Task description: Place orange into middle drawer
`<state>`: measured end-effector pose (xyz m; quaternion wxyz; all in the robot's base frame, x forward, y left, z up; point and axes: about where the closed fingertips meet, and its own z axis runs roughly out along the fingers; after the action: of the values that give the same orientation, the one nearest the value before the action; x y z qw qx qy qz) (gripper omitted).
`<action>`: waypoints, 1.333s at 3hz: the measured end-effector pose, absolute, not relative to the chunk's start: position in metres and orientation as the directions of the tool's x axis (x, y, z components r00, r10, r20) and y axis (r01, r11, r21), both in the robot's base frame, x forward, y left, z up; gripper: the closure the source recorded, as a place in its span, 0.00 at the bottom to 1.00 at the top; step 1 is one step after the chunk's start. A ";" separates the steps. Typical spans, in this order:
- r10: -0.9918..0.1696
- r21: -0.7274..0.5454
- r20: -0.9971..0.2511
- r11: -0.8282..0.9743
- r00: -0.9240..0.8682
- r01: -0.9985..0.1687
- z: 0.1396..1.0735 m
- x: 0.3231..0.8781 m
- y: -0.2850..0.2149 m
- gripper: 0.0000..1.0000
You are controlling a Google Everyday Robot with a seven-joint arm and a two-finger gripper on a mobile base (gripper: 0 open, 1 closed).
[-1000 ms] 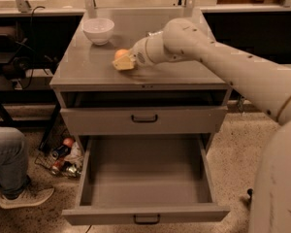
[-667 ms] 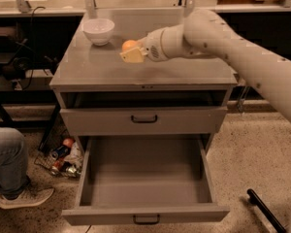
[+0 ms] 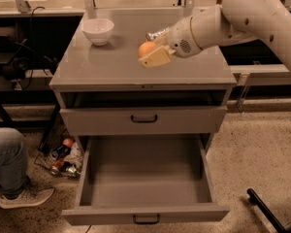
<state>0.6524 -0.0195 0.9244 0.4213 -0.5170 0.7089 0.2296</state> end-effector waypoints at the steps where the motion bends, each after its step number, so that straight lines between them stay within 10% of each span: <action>1: -0.554 -0.087 -0.824 0.332 -0.119 -0.939 0.917 0.643 -0.016 1.00; 4: -0.622 0.089 -0.698 0.416 -0.355 -0.905 0.823 0.553 -0.041 1.00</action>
Offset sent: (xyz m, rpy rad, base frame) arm -0.0159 0.0025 -0.0411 -0.0896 0.0982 0.0433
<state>0.5526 -0.0407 0.8226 0.2959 -0.4847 0.7877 0.2388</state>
